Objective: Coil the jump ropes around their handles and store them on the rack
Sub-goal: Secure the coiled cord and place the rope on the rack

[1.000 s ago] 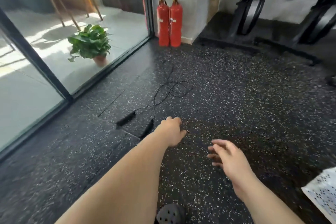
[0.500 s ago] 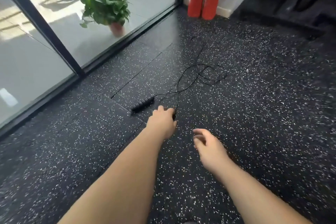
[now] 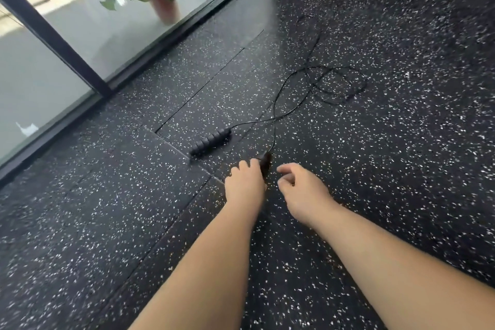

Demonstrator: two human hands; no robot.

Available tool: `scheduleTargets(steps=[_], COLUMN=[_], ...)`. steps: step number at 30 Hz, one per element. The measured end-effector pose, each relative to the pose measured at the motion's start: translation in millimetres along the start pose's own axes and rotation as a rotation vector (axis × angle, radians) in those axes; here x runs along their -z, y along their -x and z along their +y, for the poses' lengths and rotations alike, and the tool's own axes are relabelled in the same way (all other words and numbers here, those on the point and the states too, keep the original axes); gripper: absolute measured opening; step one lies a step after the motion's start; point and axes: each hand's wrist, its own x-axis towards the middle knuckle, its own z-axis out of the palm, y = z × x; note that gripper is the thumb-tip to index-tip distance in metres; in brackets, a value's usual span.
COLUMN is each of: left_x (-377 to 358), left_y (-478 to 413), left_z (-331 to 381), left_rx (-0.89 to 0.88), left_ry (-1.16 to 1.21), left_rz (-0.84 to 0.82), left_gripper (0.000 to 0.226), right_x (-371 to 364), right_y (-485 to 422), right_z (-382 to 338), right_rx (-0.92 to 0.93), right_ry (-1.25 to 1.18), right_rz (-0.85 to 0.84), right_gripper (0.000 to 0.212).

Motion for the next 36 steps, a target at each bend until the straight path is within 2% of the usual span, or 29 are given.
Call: scheduleTargets(steps=[5, 14, 16, 19, 22, 24, 26, 29, 31, 36], left_x=[-15.5, 11.0, 8.9, 3.9, 4.6, 6.1, 4.4, -1.5, -5.8, -12.8], left_y=[-24.0, -73.3, -78.6, -80.8, -80.6, -81.2, -82.9, -85.5, -85.7, -71.0], left_z=[-14.7, -79.8, -89.8, -99.5, -94.7, -87.3, -83.5, -85.5, -85.9, -75.5], left_rx=[-0.014, 0.109, 0.124, 0.132, 0.159, 0.186, 0.226, 0.201, 0.169, 0.136], left_ry=[-0.151, -0.204, -0.182, -0.100, -0.021, -0.058, -0.105, -0.179, -0.157, -0.142], left_rz=[0.077, 0.234, 0.183, 0.071, 0.107, 0.091, 0.066, 0.117, 0.115, 0.126], left_gripper=[0.025, 0.025, 0.034, 0.065, 0.091, 0.101, 0.091, 0.054, 0.039, 0.046], right_x=[-13.0, -21.5, -24.3, -29.4, -29.1, -28.4, -27.5, -28.1, -28.3, -26.8], right_y=[-17.6, -26.9, -25.3, -22.3, -22.2, -22.9, -23.5, -23.1, -22.5, -22.2], right_z=[9.2, 21.5, 23.1, 25.3, 27.0, 29.2, 29.9, 31.4, 31.9, 34.5], right_rx=[0.008, 0.018, 0.025, 0.042, 0.043, 0.036, 0.030, 0.026, 0.023, 0.022], right_ry=[-0.021, -0.096, -0.103, -0.084, -0.067, -0.080, -0.084, -0.078, -0.070, -0.071], right_rz=[-0.004, 0.000, -0.005, -0.033, -0.040, -0.031, -0.017, -0.018, -0.021, -0.009], right_gripper=[0.030, 0.028, 0.028, 0.028, 0.029, 0.028, 0.027, 0.026, 0.026, 0.024])
